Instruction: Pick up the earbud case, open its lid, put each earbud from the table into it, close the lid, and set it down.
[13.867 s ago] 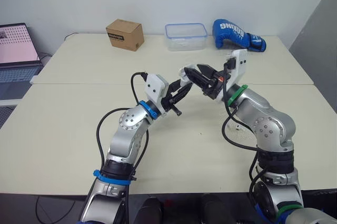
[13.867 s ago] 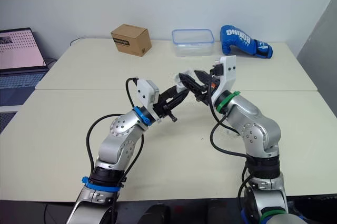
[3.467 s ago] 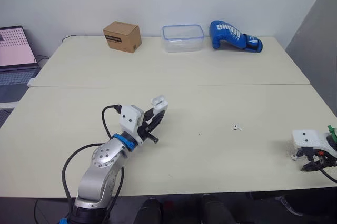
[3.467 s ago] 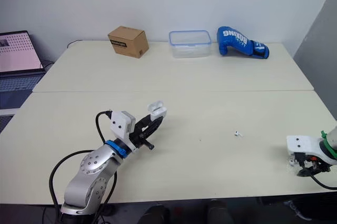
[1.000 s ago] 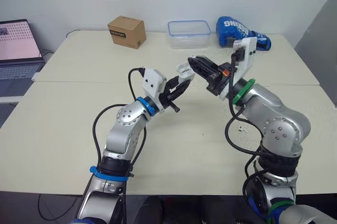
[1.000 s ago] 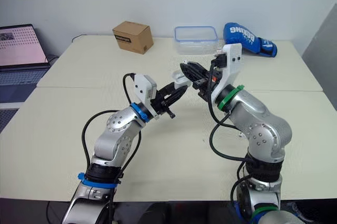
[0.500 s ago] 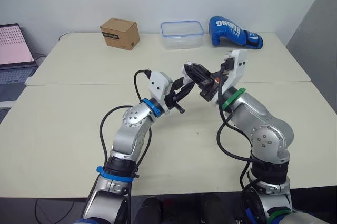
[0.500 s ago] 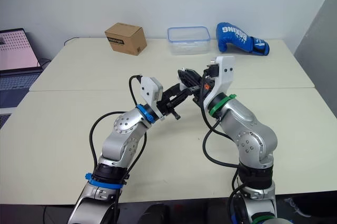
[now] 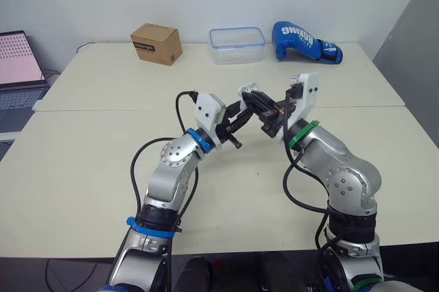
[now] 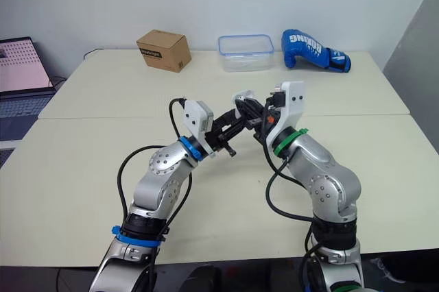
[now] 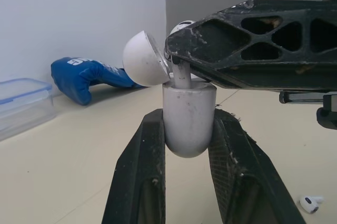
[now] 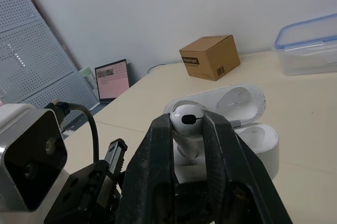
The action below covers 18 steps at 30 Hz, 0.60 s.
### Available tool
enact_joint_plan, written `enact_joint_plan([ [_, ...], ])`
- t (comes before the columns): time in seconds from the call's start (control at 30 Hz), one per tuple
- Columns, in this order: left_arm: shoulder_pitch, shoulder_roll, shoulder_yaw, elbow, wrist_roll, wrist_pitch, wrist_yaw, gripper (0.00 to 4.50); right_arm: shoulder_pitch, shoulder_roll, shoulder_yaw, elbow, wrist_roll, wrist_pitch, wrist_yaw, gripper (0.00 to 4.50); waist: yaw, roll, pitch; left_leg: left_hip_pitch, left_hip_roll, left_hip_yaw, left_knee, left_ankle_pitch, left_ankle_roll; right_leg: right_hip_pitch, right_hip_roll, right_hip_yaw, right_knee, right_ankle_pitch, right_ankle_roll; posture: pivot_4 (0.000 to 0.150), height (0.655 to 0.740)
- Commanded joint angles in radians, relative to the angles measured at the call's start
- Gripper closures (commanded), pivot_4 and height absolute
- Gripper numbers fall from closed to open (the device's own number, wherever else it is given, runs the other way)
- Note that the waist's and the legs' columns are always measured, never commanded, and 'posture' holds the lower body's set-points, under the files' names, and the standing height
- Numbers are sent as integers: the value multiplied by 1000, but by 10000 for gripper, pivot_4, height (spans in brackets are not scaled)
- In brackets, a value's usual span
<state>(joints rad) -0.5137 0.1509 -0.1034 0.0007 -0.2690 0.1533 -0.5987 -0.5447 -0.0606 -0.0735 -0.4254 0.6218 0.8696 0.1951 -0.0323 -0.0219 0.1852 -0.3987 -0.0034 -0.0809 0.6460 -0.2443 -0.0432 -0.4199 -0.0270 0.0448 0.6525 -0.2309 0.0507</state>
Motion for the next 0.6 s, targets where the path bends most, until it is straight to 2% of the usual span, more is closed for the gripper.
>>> enact_joint_plan([
  [0.03,-14,-13,5,-65,-15,-15,9,37609,6,-4,2,-7,6,-4,-12,33906,0,0,0,0,0,0,0,0,0,0,0,0,0,0,0,1500,7400],
  [0.13,-13,-17,2,-69,-16,-12,12,37609,5,0,1,1,-1,-10,-23,24478,0,0,0,0,0,0,0,0,0,0,0,0,0,0,0,1500,7400],
  [0.43,-5,-16,-5,-75,-19,-5,11,37609,2,-9,-9,6,1,-16,-30,24478,0,0,0,0,0,0,0,0,0,0,0,0,0,0,0,1500,7400],
  [0.53,11,-14,-7,-79,-18,-2,13,37609,-15,19,-72,-9,83,-13,-37,24478,0,0,0,0,0,0,0,0,0,0,0,0,0,0,0,1500,7400],
  [0.6,25,-5,-1,-80,-18,2,11,37609,-37,21,-137,-24,200,24,-40,24478,0,0,0,0,0,0,0,0,0,0,0,0,0,0,0,1500,7400],
])
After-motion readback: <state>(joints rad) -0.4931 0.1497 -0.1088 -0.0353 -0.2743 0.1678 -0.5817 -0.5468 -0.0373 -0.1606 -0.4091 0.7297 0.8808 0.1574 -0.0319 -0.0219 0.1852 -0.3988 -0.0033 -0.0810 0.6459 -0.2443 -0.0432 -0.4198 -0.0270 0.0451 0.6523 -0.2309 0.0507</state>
